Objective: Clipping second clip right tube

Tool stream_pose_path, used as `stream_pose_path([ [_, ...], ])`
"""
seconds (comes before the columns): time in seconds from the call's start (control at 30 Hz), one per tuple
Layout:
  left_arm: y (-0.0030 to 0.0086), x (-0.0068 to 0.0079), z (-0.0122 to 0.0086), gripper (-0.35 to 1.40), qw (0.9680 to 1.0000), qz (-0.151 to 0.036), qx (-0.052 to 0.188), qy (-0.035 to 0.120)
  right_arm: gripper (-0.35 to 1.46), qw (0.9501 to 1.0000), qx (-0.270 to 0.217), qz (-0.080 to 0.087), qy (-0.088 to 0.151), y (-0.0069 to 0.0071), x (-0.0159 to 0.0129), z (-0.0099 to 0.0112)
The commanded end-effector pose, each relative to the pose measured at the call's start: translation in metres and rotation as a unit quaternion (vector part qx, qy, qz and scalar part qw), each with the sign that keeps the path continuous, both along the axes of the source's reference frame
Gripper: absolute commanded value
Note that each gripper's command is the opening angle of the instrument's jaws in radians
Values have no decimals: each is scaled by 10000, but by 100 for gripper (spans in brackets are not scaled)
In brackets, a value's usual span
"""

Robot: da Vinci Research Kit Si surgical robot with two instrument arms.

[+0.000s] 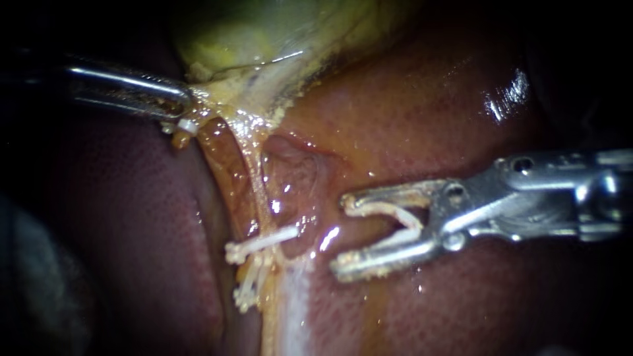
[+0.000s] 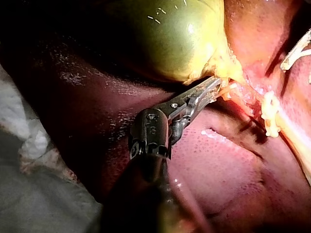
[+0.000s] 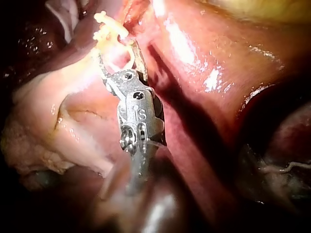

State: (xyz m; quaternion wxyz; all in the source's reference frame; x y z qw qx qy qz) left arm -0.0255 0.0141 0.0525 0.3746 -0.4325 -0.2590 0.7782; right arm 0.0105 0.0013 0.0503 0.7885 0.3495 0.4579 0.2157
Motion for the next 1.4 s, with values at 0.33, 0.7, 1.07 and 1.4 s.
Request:
stream_pose_path([
  [0.33, -1, -1, -1, -35, 10000, -7, 0, 8, 50, 9994, 232, 200, -187, 12, 38, 34],
  [0.7, -1, -2, -2, -35, 10000, -10, 0, 10, 50, 9986, 417, 249, -191, 5, 65, 53],
  [1.07, -1, -2, -2, -35, 10000, -11, 0, 10, 50, 9976, 647, 177, 186, -9, 88, 61],
  [1.4, -2, -2, -2, -35, 10000, -12, 0, 11, 50, 9926, 976, 198, 695, -25, 115, 66],
])
